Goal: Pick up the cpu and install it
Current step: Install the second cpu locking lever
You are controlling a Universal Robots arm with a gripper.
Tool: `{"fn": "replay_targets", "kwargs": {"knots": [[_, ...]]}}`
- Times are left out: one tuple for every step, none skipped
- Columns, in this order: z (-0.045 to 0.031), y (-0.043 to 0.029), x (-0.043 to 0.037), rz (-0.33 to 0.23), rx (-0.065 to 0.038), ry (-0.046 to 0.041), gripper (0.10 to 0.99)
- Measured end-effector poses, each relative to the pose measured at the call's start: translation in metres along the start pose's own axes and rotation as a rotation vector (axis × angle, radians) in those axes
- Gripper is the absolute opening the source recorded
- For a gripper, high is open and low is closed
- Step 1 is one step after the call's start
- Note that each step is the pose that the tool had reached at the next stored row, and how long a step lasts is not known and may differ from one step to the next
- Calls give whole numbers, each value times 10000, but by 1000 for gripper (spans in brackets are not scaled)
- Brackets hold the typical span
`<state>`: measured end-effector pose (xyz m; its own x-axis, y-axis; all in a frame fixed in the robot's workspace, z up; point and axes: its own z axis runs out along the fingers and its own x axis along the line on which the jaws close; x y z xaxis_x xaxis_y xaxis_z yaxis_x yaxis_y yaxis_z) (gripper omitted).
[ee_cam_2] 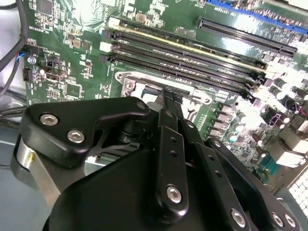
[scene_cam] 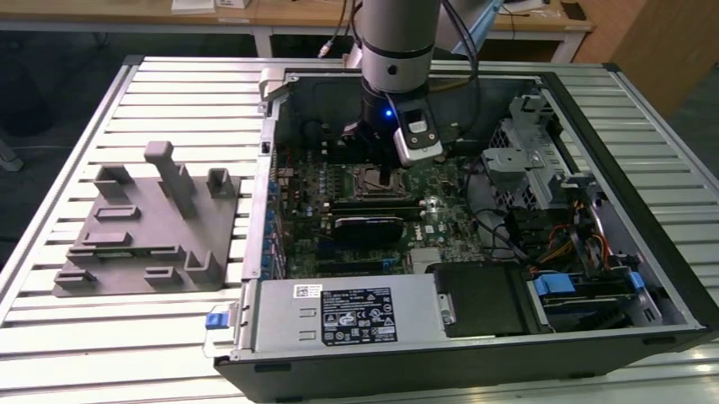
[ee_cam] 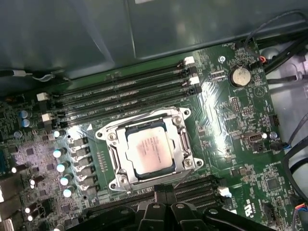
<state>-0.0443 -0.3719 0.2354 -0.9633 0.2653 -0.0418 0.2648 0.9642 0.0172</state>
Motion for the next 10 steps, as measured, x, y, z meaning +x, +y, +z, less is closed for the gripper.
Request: {"fn": "replay_targets", "kwargs": {"knots": [[0, -10, -3, -12, 0, 0, 106], [1, -21, -6, -28, -1, 0, 106], [2, -31, -8, -57, -2, 1, 106], [2, -39, -11, -99, -3, 2, 106], [4, -45, -12, -151, -6, 3, 106], [5, -50, -14, -208, -9, 4, 106], [6, -55, -14, -270, -11, 4, 106], [7, -61, -15, -343, -14, 6, 106], [8, -67, -15, -413, -17, 7, 106], [9, -74, -14, -479, -20, 8, 106]]}}
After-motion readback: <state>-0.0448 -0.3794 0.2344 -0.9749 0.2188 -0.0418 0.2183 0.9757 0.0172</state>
